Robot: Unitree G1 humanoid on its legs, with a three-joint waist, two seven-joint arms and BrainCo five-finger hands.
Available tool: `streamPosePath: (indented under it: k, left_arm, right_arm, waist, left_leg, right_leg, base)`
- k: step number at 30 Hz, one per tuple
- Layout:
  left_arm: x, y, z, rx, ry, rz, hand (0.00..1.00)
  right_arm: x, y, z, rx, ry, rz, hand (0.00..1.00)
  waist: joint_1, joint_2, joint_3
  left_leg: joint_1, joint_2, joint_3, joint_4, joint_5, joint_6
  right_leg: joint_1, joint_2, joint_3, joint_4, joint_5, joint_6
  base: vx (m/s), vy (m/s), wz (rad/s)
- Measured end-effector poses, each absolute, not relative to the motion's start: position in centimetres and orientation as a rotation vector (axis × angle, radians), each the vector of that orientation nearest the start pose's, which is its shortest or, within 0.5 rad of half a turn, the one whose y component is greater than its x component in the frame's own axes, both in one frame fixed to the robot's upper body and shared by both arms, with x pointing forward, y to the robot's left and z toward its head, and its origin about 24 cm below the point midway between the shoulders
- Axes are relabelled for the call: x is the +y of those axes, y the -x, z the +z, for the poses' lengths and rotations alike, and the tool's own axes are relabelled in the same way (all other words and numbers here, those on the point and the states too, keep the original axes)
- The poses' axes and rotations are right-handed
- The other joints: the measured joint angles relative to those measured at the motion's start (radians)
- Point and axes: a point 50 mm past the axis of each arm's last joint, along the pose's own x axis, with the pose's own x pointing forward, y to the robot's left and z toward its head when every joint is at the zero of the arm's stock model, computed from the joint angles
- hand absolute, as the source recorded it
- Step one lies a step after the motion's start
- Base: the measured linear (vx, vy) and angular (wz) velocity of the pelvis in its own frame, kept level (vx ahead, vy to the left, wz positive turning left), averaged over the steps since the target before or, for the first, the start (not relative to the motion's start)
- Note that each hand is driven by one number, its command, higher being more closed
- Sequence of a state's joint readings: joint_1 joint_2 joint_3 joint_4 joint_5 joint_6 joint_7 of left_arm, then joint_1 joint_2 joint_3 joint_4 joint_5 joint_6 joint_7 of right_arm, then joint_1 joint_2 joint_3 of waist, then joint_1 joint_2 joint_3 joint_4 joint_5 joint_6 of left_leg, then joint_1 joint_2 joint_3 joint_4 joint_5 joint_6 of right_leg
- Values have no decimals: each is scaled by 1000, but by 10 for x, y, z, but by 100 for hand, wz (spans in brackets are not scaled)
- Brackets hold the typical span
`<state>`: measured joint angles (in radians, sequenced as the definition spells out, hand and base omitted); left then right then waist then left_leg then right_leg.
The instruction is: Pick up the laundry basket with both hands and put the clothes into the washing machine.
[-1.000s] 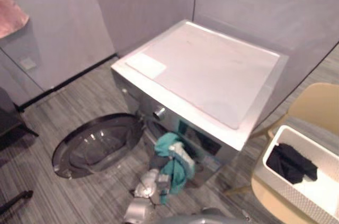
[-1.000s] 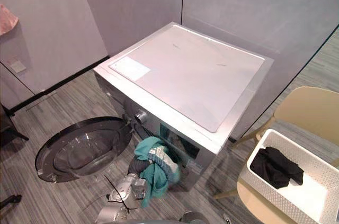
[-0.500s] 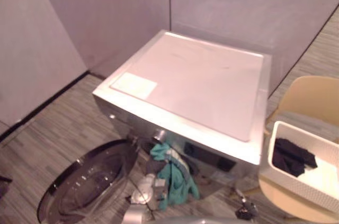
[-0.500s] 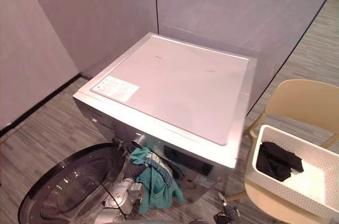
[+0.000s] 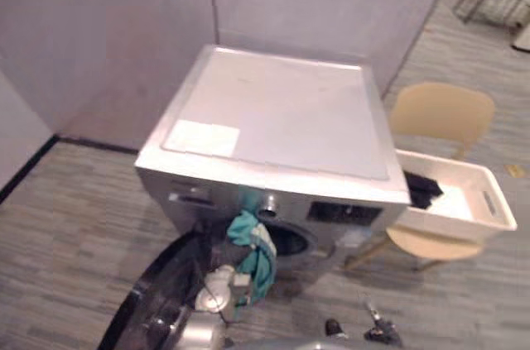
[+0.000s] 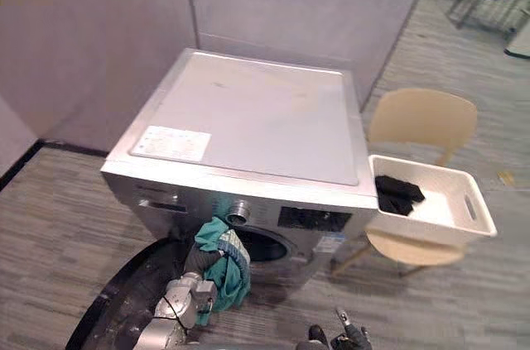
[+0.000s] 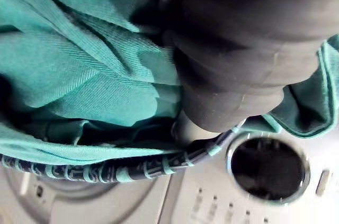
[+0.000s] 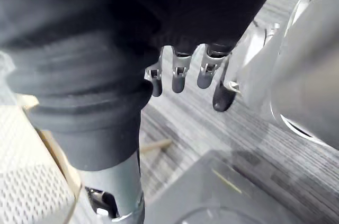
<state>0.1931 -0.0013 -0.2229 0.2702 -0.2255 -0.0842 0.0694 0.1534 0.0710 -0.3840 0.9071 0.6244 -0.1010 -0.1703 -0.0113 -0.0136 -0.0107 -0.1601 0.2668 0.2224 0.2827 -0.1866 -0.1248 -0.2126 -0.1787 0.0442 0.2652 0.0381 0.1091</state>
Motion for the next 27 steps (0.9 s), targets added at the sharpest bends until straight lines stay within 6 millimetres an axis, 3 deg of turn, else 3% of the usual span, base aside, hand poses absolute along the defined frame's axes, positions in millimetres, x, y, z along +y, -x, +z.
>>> streamPosePath:
  k: [1, 4, 6, 9, 12, 14, 17, 19, 21, 24, 27]
  left_arm:
    - [109, -189, -53, 396, 218, -43, 100]
    - [100, -189, -52, 394, 263, -43, 100]
    - [101, -189, -57, 416, 265, -41, 100]
    - [98, -183, -71, 493, 262, -42, 100]
    - [102, -180, -76, 518, 275, -23, 100]
    - [108, -183, -74, 507, 252, -23, 100]
    - [117, -209, -59, 421, 242, 12, 100]
    - [116, -229, -44, 352, 238, 18, 100]
    - [121, -251, -27, 277, 244, 71, 100]
    - [127, -268, -11, 216, 249, 146, 100]
    - [138, -290, 13, 133, 268, 240, 100]
  right_arm:
    - [-196, -77, -157, 892, -681, -896, 0]
    - [-200, -72, -157, 894, -665, -907, 0]
    - [-199, -72, -158, 902, -664, -897, 0]
    - [-202, -67, -161, 923, -657, -903, 0]
    - [-206, -60, -162, 946, -643, -915, 0]
    - [-203, -67, -162, 933, -652, -901, 0]
    - [-198, -94, -154, 850, -683, -856, 0]
    - [-202, -110, -146, 775, -681, -831, 0]
    - [-203, -130, -136, 706, -676, -787, 0]
    - [-203, -141, -129, 655, -673, -757, 0]
    - [-204, -153, -120, 601, -678, -743, 0]
  waist:
    - [1, -6, 1]
    - [6, 3, -18]
    - [29, -10, -31]
    - [14, 12, -39]
    - [-1, 14, -33]
    - [-2, 1, -17]
    - [3, -29, 88]
    - [0, -32, 145]
    - [-2, -30, 204]
    - [-10, -28, 255]
    - [-18, -32, 283]
  left_leg:
    - [15, -4, 2, -3, 2, -2]
    - [30, 6, 11, -31, 10, -26]
    - [28, -1, 25, -73, 36, -38]
    - [21, -3, -35, -143, 86, -37]
    - [62, -1, -48, -191, 117, -52]
    - [66, -3, -40, -199, 120, -56]
    - [6, 2, -28, -103, 118, -56]
    - [-101, 11, -26, 8, 81, -37]
    - [-247, 40, -34, 196, -6, -34]
    - [-352, 61, -51, 354, -86, -33]
    - [-485, 85, -75, 501, -137, -40]
  right_leg:
    - [-5, -7, -78, 60, -61, -9]
    - [19, 17, -98, -11, -73, 11]
    - [21, 21, -96, -100, -92, 41]
    - [32, 49, -124, -174, -57, 29]
    - [70, 58, -139, -203, -48, 22]
    - [70, 57, -134, -201, -47, 21]
    - [-7, 46, -120, -96, -49, 21]
    - [-107, 36, -119, 12, -80, 23]
    - [-250, 35, -90, 170, -163, 29]
    - [-372, 36, -59, 338, -238, 40]
    - [-515, 39, -41, 499, -291, 27]
  base:
    - [-21, -182, -35]
    - [-35, -94, -23]
    - [-2, -134, -42]
    - [36, -93, 5]
    - [92, -40, 14]
    - [-8, 8, -9]
    - [-82, 7, -3]
    - [-225, 11, 5]
    - [-248, 8, -17]
    - [-165, -23, -18]
    - [-71, -53, -7]
